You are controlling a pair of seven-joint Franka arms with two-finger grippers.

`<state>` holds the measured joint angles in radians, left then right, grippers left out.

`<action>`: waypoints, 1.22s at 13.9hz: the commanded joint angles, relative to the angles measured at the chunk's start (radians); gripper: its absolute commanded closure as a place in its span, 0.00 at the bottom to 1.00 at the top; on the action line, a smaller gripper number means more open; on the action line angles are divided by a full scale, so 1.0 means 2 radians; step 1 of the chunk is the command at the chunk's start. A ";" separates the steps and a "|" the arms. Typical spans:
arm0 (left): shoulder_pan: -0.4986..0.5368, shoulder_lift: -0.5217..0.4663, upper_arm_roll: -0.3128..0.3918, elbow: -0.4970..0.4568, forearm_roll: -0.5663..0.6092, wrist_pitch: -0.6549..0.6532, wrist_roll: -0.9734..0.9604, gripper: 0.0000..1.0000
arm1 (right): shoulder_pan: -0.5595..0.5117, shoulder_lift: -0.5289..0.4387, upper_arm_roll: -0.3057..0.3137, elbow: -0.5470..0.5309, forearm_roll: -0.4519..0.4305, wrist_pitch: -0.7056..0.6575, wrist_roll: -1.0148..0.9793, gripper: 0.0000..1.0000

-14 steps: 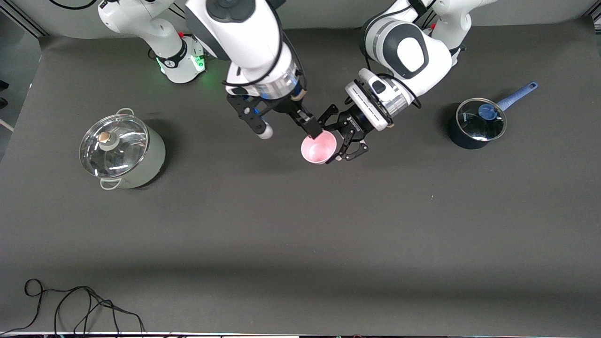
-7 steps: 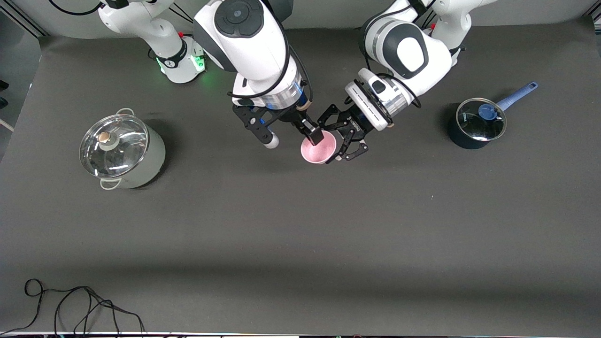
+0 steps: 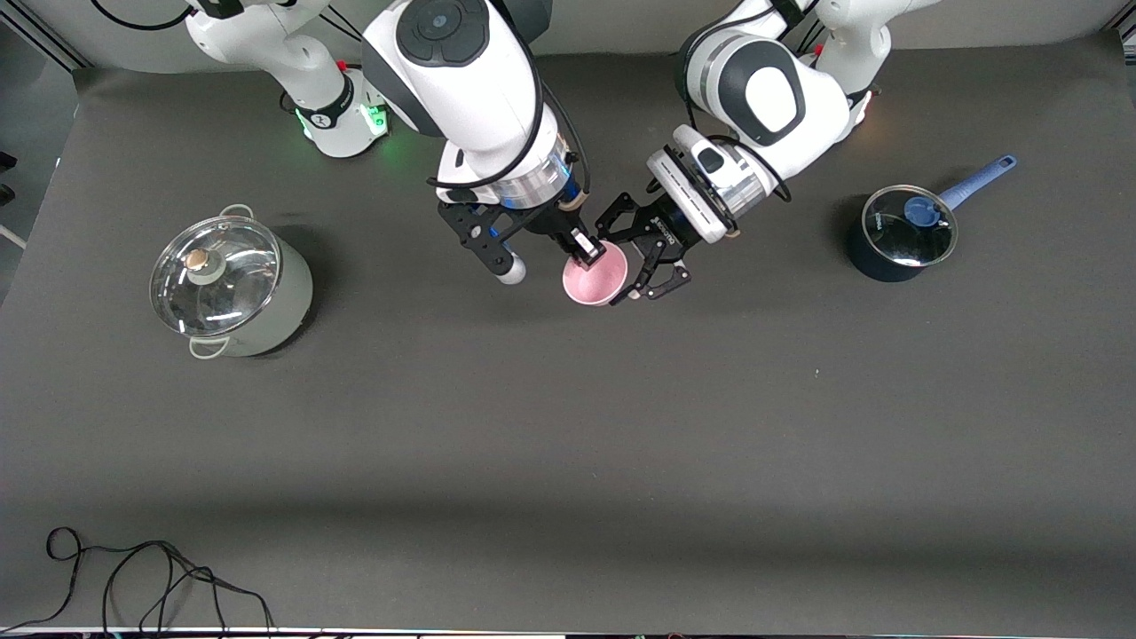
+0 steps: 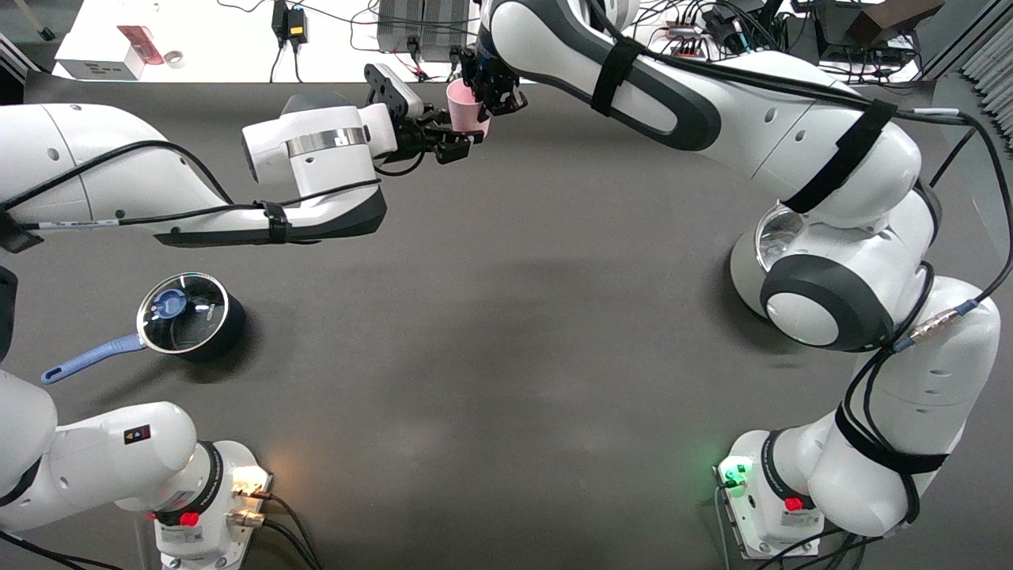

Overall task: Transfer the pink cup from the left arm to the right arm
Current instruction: 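Grasp the cup with the right gripper while the left gripper releases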

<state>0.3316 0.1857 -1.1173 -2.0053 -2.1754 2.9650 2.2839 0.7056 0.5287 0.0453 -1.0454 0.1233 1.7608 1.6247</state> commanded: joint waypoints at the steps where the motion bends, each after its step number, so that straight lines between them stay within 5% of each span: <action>1: -0.001 -0.001 0.004 0.007 -0.009 0.006 -0.004 0.56 | -0.004 0.004 -0.001 0.016 -0.008 -0.010 -0.025 1.00; 2: -0.001 -0.001 0.004 0.007 -0.009 0.005 -0.004 0.52 | -0.004 0.003 -0.003 0.016 -0.008 -0.011 -0.031 1.00; 4: -0.001 0.001 0.005 0.012 -0.008 0.005 -0.004 0.04 | -0.011 -0.001 -0.006 0.016 -0.006 -0.019 -0.056 1.00; 10: 0.004 0.008 0.009 0.010 -0.008 0.015 -0.041 0.01 | -0.080 -0.037 -0.007 0.015 -0.003 -0.135 -0.208 1.00; 13: 0.011 0.053 0.016 0.010 -0.006 0.043 -0.055 0.01 | -0.136 -0.072 -0.008 0.004 -0.006 -0.204 -0.308 1.00; 17: 0.053 0.067 0.021 0.004 0.000 0.041 -0.067 0.00 | -0.206 -0.138 -0.033 -0.061 -0.009 -0.254 -0.479 1.00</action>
<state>0.4008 0.3167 -1.0629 -1.9965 -2.1770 3.0419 2.1731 0.3360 0.3516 0.0013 -1.0426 0.1196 1.2527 0.8135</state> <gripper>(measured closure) 0.000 0.956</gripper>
